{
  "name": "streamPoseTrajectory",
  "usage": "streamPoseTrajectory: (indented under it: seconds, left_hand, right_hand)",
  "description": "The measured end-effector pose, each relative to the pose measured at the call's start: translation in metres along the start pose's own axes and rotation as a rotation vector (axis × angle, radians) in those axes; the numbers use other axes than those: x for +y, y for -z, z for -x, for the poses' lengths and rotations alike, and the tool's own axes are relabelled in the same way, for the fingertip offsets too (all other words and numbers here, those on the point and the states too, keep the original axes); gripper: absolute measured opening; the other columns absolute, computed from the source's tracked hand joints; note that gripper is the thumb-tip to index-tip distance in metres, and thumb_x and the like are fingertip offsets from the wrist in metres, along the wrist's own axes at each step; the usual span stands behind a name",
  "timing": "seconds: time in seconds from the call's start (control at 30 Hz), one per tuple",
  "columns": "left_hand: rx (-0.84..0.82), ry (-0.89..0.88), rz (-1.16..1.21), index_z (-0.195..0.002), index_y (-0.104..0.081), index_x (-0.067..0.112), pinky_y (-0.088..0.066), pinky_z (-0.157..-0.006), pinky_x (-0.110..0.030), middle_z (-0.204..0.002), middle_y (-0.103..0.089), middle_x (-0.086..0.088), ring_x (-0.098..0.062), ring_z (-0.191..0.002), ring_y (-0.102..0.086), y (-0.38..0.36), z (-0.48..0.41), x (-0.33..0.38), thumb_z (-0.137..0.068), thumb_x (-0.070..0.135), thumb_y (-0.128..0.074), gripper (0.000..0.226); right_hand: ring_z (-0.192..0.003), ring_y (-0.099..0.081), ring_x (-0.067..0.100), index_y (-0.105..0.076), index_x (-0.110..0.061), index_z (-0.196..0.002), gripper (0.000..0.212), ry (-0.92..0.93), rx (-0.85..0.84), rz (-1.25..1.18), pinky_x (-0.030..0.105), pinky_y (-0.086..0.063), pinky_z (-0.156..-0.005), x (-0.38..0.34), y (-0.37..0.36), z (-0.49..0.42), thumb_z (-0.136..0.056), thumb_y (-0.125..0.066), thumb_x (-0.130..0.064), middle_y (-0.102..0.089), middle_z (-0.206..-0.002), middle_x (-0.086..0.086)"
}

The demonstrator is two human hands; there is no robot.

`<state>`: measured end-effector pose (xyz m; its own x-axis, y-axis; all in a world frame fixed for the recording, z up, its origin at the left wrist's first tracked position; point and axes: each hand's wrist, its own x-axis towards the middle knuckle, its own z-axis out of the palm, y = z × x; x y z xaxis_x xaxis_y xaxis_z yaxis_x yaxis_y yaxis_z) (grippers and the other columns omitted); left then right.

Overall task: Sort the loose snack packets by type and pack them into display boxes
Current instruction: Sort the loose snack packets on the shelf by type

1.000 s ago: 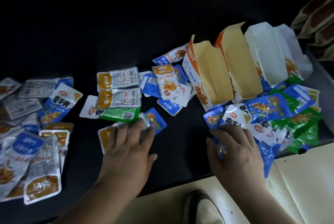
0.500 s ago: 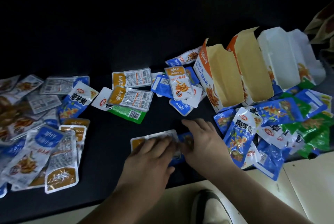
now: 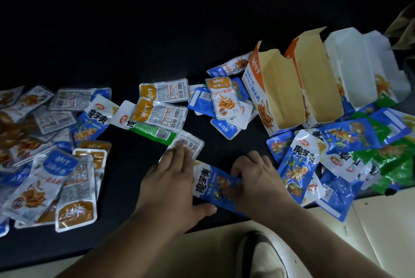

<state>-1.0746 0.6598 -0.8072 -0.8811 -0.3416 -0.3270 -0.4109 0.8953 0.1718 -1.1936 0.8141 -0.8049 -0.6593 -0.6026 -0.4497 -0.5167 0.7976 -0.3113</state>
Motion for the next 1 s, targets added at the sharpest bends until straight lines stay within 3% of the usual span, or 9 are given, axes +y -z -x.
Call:
streamPoseTrajectory:
  seconds: [0.13, 0.23, 0.33, 0.4, 0.5, 0.6, 0.7, 0.9, 1.0]
  left_hand:
    - [-0.017, 0.0, -0.012, -0.162, 0.013, 0.03, -0.023, -0.124, -0.039, -0.172, 0.013, 0.001, -0.019, -0.159, 0.005, -0.002, 0.0, 0.0, -0.072, 0.09, -0.057, 0.129]
    - [-0.068, -0.034, -0.052, -0.16, 0.014, 0.038, -0.027, -0.124, -0.042, -0.17, 0.019, 0.004, -0.022, -0.158, 0.006, 0.001, -0.001, 0.006, -0.078, 0.085, -0.056, 0.118]
    - [-0.094, -0.054, -0.088, -0.161, 0.003, 0.04, -0.035, -0.117, -0.039, -0.17, 0.011, 0.006, -0.022, -0.154, -0.005, 0.007, -0.005, 0.014, -0.079, 0.082, -0.059, 0.112]
    - [-0.101, -0.067, -0.11, -0.161, -0.002, 0.039, -0.038, -0.114, -0.038, -0.17, 0.006, 0.004, -0.023, -0.152, -0.009, 0.01, -0.01, 0.018, -0.076, 0.082, -0.063, 0.113]
    - [-0.143, -0.058, -0.12, -0.161, -0.002, 0.039, -0.042, -0.112, -0.038, -0.17, 0.007, 0.002, -0.024, -0.152, -0.008, 0.015, -0.015, 0.02, -0.071, 0.083, -0.066, 0.119]
    - [-0.158, -0.071, -0.119, -0.162, 0.0, 0.039, -0.046, -0.109, -0.036, -0.171, 0.009, 0.001, -0.025, -0.153, -0.006, 0.018, -0.016, 0.022, -0.071, 0.083, -0.066, 0.121]
    - [-0.152, -0.059, -0.131, -0.161, 0.005, 0.039, -0.047, -0.107, -0.036, -0.171, 0.008, 0.002, -0.025, -0.153, -0.005, 0.018, -0.017, 0.024, -0.071, 0.083, -0.067, 0.124]
    - [-0.146, -0.008, -0.071, -0.161, 0.017, 0.033, -0.043, -0.109, -0.037, -0.172, 0.007, 0.0, -0.026, -0.154, -0.009, 0.018, -0.023, 0.022, -0.065, 0.079, -0.076, 0.141]
    - [-0.093, -0.024, -0.071, -0.161, 0.015, 0.031, -0.03, -0.117, -0.041, -0.172, 0.006, -0.001, -0.025, -0.154, -0.008, 0.015, -0.019, 0.018, -0.066, 0.08, -0.073, 0.138]
  right_hand:
    - [-0.077, -0.061, 0.007, -0.045, -0.035, -0.094, 0.032, -0.075, 0.065, -0.345, 0.028, -0.049, -0.066, 0.01, 0.003, 0.016, -0.088, -0.076, -0.031, -0.061, -0.087, -0.01]
    - [-0.074, -0.061, 0.0, -0.051, -0.031, -0.089, 0.033, -0.111, 0.408, -0.558, 0.012, -0.043, -0.061, 0.031, 0.012, 0.036, -0.085, -0.079, -0.014, -0.065, -0.08, -0.014]
    - [-0.064, -0.062, 0.011, -0.055, -0.033, -0.096, 0.029, -0.237, 0.587, -0.644, 0.022, -0.048, -0.057, 0.063, 0.018, 0.042, -0.088, -0.075, -0.013, -0.068, -0.077, -0.005]
    - [-0.081, -0.064, 0.022, -0.059, -0.038, -0.106, 0.033, -0.349, 0.672, -0.52, 0.037, -0.054, -0.068, 0.085, 0.015, 0.043, -0.088, -0.074, -0.016, -0.068, -0.095, 0.001]
    - [-0.104, -0.053, 0.037, -0.07, -0.025, -0.116, 0.039, -0.337, 0.821, -0.036, 0.047, -0.048, -0.082, 0.097, 0.012, 0.04, -0.078, -0.079, -0.016, -0.057, -0.116, 0.009]
    - [-0.107, -0.056, 0.035, -0.073, -0.03, -0.114, 0.027, -0.136, 0.677, 0.006, 0.045, -0.055, -0.075, 0.079, -0.006, 0.034, -0.088, -0.068, -0.038, -0.061, -0.117, 0.003]
    - [-0.127, -0.043, 0.031, -0.064, -0.041, -0.132, 0.047, -0.135, 0.524, 0.046, 0.05, -0.056, -0.084, 0.073, -0.021, 0.031, -0.092, -0.051, -0.062, -0.055, -0.135, 0.001]
    - [-0.147, -0.033, 0.043, -0.067, -0.024, -0.132, 0.047, -0.151, 0.583, -0.019, 0.065, -0.037, -0.112, 0.088, -0.026, 0.028, -0.088, -0.068, -0.04, -0.05, -0.151, 0.014]
    - [-0.15, -0.032, 0.042, -0.069, -0.021, -0.13, 0.044, 0.038, 0.67, -0.109, 0.064, -0.034, -0.115, 0.067, -0.038, 0.032, -0.087, -0.067, -0.028, -0.048, -0.155, 0.014]
